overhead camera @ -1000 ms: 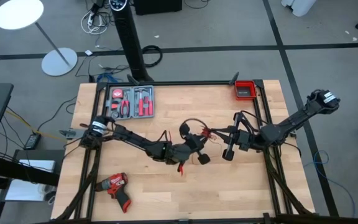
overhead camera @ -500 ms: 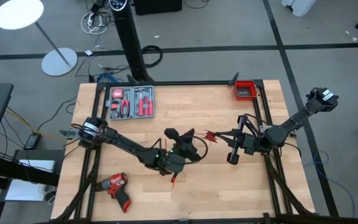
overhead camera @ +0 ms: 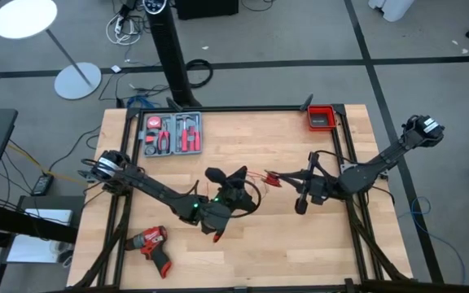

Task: Coil cords
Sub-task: Coil the red wire on the black spool

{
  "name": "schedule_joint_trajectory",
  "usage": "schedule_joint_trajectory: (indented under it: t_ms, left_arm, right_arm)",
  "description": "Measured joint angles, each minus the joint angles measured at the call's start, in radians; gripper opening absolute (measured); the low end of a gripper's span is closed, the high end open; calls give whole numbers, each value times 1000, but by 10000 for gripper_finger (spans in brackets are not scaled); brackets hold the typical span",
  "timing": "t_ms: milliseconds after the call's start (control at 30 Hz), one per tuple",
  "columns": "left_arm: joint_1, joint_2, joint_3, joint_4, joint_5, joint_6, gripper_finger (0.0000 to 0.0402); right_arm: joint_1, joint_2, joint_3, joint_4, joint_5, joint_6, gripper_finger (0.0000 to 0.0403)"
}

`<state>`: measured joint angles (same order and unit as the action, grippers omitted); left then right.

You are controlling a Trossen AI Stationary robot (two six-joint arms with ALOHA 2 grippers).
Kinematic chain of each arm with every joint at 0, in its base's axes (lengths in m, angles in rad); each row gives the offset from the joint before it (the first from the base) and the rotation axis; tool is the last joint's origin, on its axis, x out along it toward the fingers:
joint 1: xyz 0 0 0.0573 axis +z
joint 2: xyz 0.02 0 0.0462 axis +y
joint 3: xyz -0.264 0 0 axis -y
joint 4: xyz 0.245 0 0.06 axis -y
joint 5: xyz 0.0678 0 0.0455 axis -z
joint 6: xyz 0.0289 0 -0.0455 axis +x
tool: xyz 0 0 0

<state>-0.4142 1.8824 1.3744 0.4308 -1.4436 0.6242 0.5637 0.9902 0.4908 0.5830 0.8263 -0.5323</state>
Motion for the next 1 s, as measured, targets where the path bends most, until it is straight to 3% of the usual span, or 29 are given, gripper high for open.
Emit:
schedule_joint_trajectory:
  t_ms: [400, 800, 1000]
  left_arm:
    - [1, 0, 54, -11, 184, -182, 3]
    - [59, 38, 55, -34, 404, -427, 57]
    - [68, 43, 55, -41, 485, -486, 62]
  right_arm:
    - [-60, 5, 1, -65, 40, 17, 0]
    - [-125, 55, 0, -39, 65, 100, 0]
    - [-127, 88, 0, 7, 120, 103, 0]
